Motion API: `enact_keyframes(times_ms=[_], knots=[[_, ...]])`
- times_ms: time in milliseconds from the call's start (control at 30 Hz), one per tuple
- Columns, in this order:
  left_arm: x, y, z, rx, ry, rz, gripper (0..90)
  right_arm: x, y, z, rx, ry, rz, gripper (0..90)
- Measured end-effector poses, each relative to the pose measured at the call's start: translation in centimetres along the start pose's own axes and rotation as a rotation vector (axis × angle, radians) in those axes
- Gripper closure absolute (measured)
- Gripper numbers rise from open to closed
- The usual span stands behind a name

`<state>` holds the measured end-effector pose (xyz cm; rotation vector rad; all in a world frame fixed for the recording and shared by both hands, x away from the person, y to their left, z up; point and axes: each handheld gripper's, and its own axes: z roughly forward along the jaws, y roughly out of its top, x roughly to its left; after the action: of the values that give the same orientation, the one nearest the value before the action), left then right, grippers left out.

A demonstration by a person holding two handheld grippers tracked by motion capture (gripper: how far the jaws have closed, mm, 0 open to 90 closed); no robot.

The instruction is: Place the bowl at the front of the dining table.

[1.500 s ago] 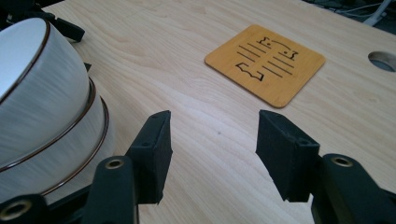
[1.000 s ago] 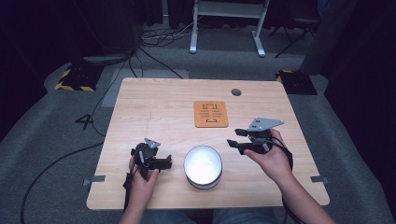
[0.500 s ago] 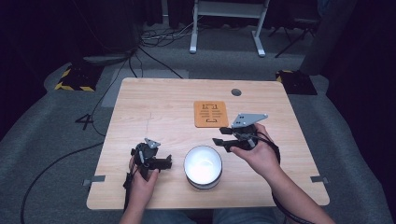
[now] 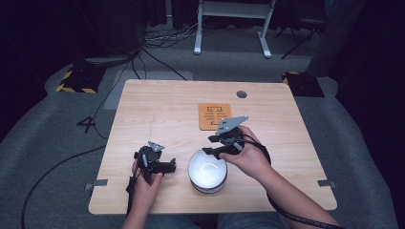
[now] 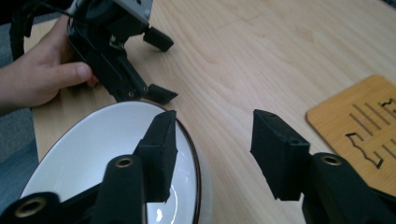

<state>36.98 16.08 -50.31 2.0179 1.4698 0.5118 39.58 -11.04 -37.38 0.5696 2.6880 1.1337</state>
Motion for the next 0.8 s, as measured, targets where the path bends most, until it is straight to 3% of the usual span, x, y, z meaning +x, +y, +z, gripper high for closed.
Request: enact_keyframes(times_ms=[233,367,433,500,600,667,800], knots=[[0.0,0.0,0.0,-0.001,0.0,0.003,0.1,-0.1,-0.4,1.0,0.112,0.047,0.009,62.9],[0.0,0.0,0.0,-0.001,-0.002,0.002,0.1,0.0,-0.3,1.3,0.179,0.07,-0.002,69.6],[0.0,0.0,0.0,-0.002,0.0,0.003,0.1,0.1,-0.3,1.5,0.209,0.07,-0.03,73.5],[0.0,0.0,0.0,-0.001,-0.002,0.001,0.1,0.1,-0.2,1.6,0.218,0.047,-0.061,78.6],[0.0,0.0,0.0,-0.001,0.002,0.001,0.2,0.2,0.0,1.5,0.238,0.034,-0.053,81.1],[0.0,0.0,0.0,0.0,0.003,0.001,0.1,0.2,0.1,1.6,0.233,0.027,-0.073,82.1],[0.0,0.0,0.0,-0.001,-0.001,0.001,0.1,0.3,0.2,1.6,0.249,0.032,-0.052,82.2]])
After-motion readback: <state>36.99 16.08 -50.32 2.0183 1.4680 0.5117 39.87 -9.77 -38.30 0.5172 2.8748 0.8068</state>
